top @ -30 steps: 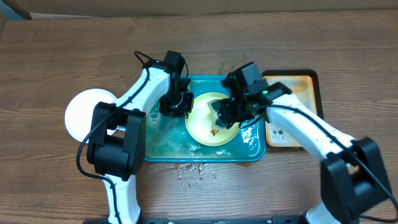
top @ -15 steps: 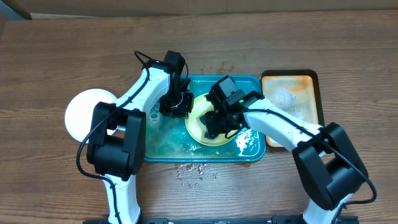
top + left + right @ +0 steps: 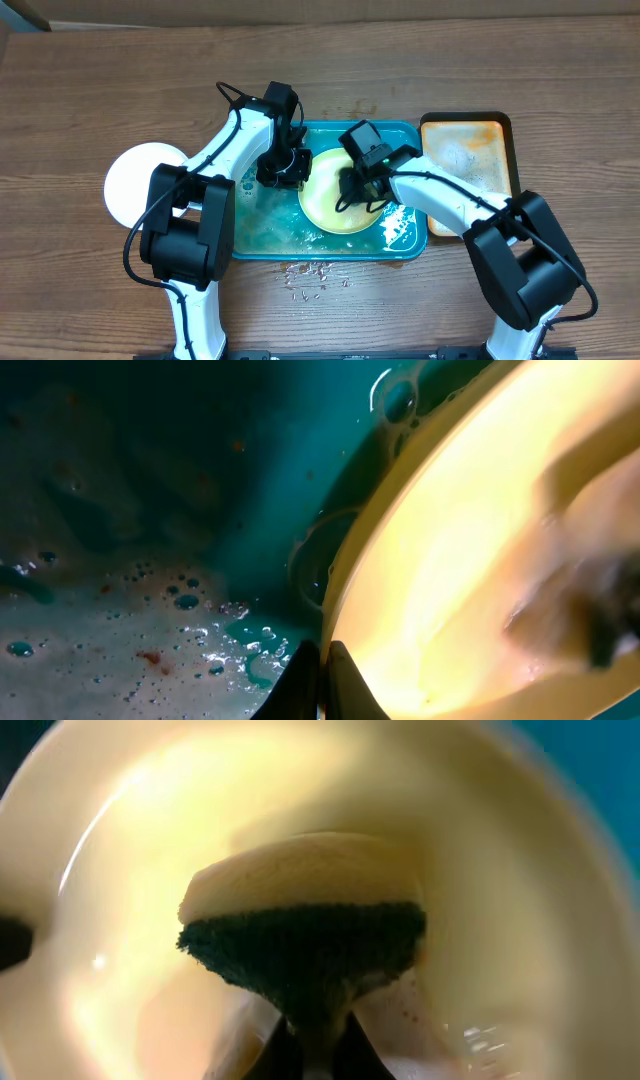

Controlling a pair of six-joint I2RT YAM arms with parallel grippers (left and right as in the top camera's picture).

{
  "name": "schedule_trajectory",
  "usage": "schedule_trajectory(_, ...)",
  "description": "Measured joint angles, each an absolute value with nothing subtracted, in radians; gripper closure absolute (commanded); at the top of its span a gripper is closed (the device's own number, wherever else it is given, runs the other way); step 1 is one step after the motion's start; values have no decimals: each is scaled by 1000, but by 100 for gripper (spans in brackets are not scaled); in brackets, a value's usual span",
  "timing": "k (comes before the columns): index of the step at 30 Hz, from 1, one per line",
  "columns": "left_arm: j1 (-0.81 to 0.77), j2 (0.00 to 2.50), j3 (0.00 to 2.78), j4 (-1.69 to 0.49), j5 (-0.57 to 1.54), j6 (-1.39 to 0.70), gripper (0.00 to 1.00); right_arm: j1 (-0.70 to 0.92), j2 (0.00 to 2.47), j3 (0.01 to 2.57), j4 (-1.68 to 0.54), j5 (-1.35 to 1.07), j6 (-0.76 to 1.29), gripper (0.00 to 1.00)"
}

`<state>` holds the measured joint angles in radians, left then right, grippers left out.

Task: Clean dirty plates on tray and stack at the side
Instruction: 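Scrub the yellow plate with the sponge in right gripper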

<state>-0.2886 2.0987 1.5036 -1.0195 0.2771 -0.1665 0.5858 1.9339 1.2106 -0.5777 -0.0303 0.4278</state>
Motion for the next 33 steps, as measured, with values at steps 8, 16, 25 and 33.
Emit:
schedule_trajectory(8, -300, 2099, 1504, -1023, 277, -181, 96, 560, 1941, 1210, -497, 72, 253, 96)
schedule_trajectory(16, -311, 2099, 1502, -1026, 280, -181, 96, 559, 1940, 1235, -639, 9, -115, 92)
schedule_trajectory(25, -315, 2099, 1499, -1025, 288, -181, 96, 559, 1940, 1247, -686, 134, 30, 90)
schedule_trajectory(33, -315, 2099, 1499, -1024, 292, -181, 95, 555, 1940, 1248, -702, 92, 130, 95)
